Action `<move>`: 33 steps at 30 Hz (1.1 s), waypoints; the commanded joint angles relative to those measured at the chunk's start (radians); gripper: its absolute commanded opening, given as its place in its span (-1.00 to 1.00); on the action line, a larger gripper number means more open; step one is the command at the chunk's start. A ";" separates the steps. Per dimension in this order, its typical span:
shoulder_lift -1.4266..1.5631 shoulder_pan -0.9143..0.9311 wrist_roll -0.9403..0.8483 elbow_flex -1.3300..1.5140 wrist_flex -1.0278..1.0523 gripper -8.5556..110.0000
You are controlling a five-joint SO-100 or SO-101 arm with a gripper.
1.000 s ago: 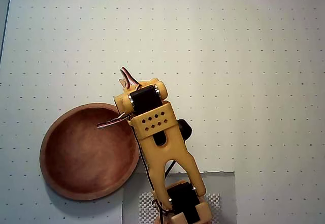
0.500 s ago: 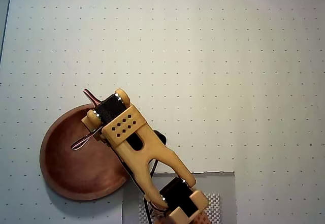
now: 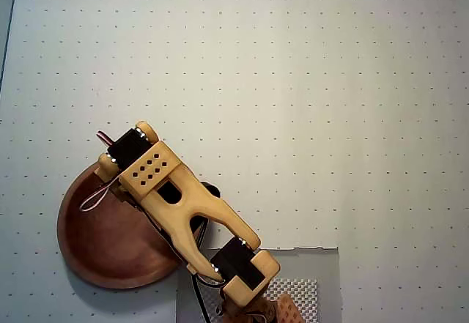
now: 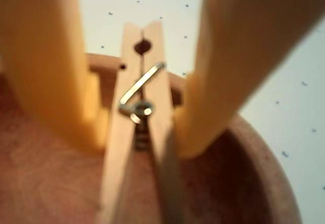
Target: Grasp a clothespin and put it in the bowl.
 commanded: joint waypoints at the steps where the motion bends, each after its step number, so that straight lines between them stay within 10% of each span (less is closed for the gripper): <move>1: -0.029 -0.011 -0.005 -0.104 0.005 -0.91; 33: -0.322 -0.215 0.043 -0.276 0.005 -0.90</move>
